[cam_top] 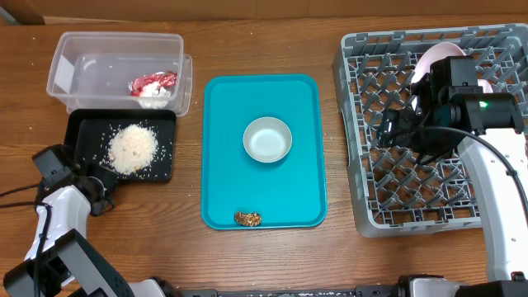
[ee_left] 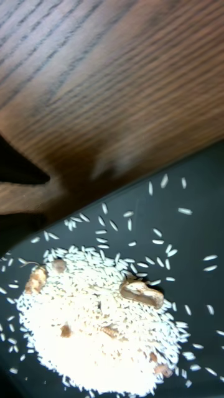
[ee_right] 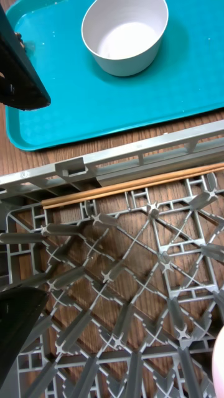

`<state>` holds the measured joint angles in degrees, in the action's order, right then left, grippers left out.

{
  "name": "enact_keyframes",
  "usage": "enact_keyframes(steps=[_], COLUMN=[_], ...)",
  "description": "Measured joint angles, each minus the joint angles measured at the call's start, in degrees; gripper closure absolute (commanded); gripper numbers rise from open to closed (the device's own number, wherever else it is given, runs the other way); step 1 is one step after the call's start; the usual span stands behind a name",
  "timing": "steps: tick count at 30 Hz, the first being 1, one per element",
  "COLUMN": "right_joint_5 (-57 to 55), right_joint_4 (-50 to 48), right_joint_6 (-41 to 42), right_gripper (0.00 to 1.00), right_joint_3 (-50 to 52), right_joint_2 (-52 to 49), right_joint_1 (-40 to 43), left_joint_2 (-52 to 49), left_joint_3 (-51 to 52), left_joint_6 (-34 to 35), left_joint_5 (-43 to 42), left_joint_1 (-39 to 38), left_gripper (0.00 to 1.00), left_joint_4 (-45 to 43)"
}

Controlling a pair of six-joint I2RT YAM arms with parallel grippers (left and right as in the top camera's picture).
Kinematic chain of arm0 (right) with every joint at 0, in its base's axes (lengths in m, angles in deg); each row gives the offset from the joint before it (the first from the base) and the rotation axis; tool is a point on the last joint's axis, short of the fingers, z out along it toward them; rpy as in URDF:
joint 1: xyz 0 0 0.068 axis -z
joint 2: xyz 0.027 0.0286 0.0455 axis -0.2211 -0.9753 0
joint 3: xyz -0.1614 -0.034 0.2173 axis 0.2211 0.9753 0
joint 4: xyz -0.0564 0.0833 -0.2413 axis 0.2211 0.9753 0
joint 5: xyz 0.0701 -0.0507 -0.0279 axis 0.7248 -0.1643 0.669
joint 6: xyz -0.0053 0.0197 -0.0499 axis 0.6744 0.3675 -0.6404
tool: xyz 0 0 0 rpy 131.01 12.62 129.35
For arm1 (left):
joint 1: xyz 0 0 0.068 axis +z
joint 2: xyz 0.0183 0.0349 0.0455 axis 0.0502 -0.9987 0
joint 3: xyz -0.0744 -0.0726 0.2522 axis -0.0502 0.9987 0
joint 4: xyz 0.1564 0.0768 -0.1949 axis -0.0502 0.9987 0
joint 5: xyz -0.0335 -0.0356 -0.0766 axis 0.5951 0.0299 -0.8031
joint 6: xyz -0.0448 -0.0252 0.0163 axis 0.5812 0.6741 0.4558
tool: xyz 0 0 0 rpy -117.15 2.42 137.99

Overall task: Sort waste into correct bins and load items into the dishwasher
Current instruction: 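Withdraw left gripper to the left beside the black tray, then reach right gripper to the white bowl and grasp its rim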

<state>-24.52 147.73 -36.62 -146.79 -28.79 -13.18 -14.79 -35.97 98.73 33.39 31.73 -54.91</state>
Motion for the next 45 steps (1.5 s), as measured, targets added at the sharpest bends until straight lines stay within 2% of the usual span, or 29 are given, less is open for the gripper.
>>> enact_keyframes(steps=[4, 11, 12, 15, 18, 20, 22, 27, 28, 33, 39, 40, 42, 45], right_joint_5=[0.02, 1.11, 3.34, 11.56, 14.25, 15.69, 16.26, 11.74, 10.84, 7.72, 8.17, 8.44, 8.83, 9.05], right_joint_4=[0.00, -2.58, -4.90, -12.55, -16.48, -18.67, -19.32, -20.37, -20.63, -24.00, -26.97, -27.36, -27.65, -27.87], right_joint_6=[0.02, 0.00, 0.02, 0.02, 0.04, 0.04, 0.07, 4.26, 5.40, 11.78, 14.62, 14.82, 15.06, 15.26], right_gripper=[0.07, 0.05, 0.05, 0.05, 0.05, 0.05, 0.06, 0.22, 0.29, 0.46, 0.47, 0.51, 0.68, 0.84], right_joint_3=[0.00, 0.07, 0.11, 0.26, 0.26, 0.26, 0.26, 0.26, 0.26, 0.26, 0.26, 0.26, 0.26, 0.26], right_joint_2=[0.00, 0.00, 0.00, -0.24, -1.33, -3.63, -5.97, -13.00, -14.47, -22.91, -28.65, -29.57, -30.91, -32.15], right_joint_1=[0.00, 0.00, 0.00, -0.26, -2.19, -7.06, -11.98, -21.29, -22.32, -24.00, -24.02, -24.11, -24.33, -24.48], left_joint_2=[0.00, 0.11, 0.35, 1.57, 1.68, 1.68, 1.68, 1.70, 1.68, 1.70, 1.70, 1.68, 1.70, 1.70], left_joint_3=[-1.95, -11.30, -13.20, -15.54, -15.91, -15.96, -15.96, -15.98, -15.98, -15.98, -15.98, -15.98, -15.98, -15.98], left_joint_6=[-0.42, -3.17, -4.42, -10.56, -16.96, -20.44, -21.75, -23.02, -23.04, -23.19, -23.19, -23.19, -23.19, -23.19], left_joint_5=[-0.13, -2.69, -4.28, -8.22, -9.53, -9.14, -8.92, -8.26, -8.20, -7.78, -7.61, -7.61, -7.61, -7.58], left_joint_1=[0.00, -0.02, -0.42, -5.25, -13.79, -21.77, -25.49, -31.63, -32.65, -34.27, -34.27, -34.27, -34.27, -34.27], left_gripper=[0.74, 0.72, 0.68, 0.26, 0.21, 0.21, 0.21, 0.21, 0.21, 0.21, 0.21, 0.21, 0.21, 0.21], left_joint_4=[1.95, 18.03, 18.51, 18.58, 19.45, 21.79, 23.69, 26.77, 26.77, 26.69, 26.58, 26.51, 26.47, 26.45])
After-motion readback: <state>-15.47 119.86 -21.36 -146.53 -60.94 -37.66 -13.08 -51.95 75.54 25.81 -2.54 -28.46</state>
